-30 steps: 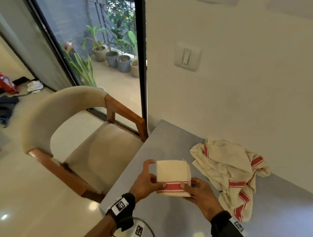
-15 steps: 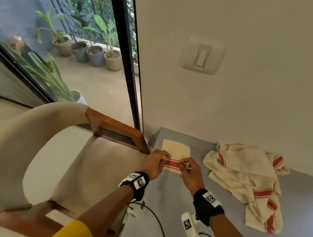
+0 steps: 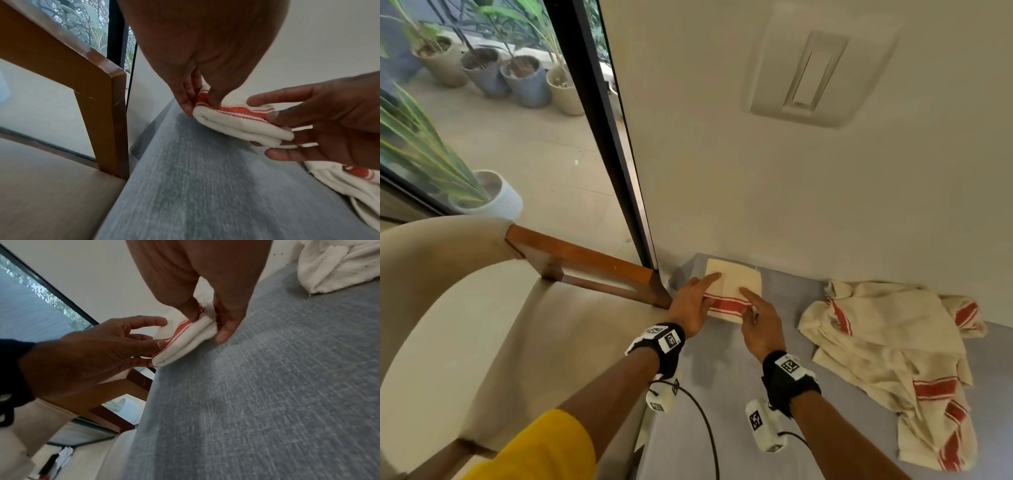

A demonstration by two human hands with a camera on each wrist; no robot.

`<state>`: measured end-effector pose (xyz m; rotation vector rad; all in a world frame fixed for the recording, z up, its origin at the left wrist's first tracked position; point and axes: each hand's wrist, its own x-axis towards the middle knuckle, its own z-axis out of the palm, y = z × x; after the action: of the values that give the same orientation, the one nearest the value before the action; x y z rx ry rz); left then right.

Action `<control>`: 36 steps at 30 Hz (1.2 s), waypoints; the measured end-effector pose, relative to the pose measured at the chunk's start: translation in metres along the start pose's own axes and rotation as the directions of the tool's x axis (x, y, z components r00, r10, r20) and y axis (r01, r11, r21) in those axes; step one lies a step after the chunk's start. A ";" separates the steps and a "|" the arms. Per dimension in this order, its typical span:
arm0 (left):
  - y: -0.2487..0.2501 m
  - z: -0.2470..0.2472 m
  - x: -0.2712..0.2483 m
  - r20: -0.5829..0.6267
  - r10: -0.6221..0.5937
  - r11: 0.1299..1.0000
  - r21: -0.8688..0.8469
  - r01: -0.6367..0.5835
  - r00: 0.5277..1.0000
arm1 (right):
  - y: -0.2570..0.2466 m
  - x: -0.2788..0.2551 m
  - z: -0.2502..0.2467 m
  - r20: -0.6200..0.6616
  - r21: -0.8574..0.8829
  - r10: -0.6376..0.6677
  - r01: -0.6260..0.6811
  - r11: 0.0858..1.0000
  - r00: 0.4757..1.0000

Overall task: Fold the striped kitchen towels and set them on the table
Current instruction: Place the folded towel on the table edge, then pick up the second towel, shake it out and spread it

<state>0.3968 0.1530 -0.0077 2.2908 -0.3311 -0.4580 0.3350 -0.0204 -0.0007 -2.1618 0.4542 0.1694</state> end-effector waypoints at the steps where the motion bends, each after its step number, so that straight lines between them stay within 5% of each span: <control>1: -0.004 0.002 0.003 0.012 -0.015 1.000 0.006 0.015 1.000 | 0.002 0.003 0.002 0.023 -0.037 0.008 -0.007 0.999 1.000; 6: -0.015 0.004 0.007 0.080 -0.111 0.992 0.074 0.105 0.991 | 0.016 0.016 0.012 0.109 -0.241 0.096 -0.067 0.968 0.989; 15: -0.011 0.004 0.006 0.100 -0.203 0.961 0.210 0.178 0.974 | 0.015 0.020 0.011 0.151 -0.270 0.111 -0.068 0.961 0.982; 19: -0.021 0.001 -0.016 -0.045 0.042 0.922 0.386 -0.022 0.998 | 0.012 0.003 0.007 0.143 -0.129 0.001 0.018 0.991 0.990; 24: -0.016 0.044 -0.058 0.011 0.423 0.847 0.352 -0.400 0.906 | 0.061 -0.034 -0.052 -0.132 -0.267 0.053 -0.087 0.960 0.990; 27: 0.002 0.070 -0.074 0.046 0.459 0.839 0.305 -0.450 0.887 | 0.086 -0.038 -0.103 -0.333 -0.433 0.071 -0.220 0.874 0.940; 31: 0.034 0.092 -0.084 0.082 0.437 0.861 0.252 -0.442 0.896 | 0.121 -0.028 -0.151 -0.142 -0.587 0.199 -0.244 0.772 0.970; 36: 0.076 0.109 -0.081 0.147 0.393 0.883 0.215 -0.417 0.908 | 0.120 -0.035 -0.186 -0.186 -0.473 0.022 -0.109 0.874 0.982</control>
<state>0.2709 0.0618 -0.0045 2.3466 -0.9440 -0.3276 0.2487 -0.2255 0.0287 -2.6693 0.6404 0.1407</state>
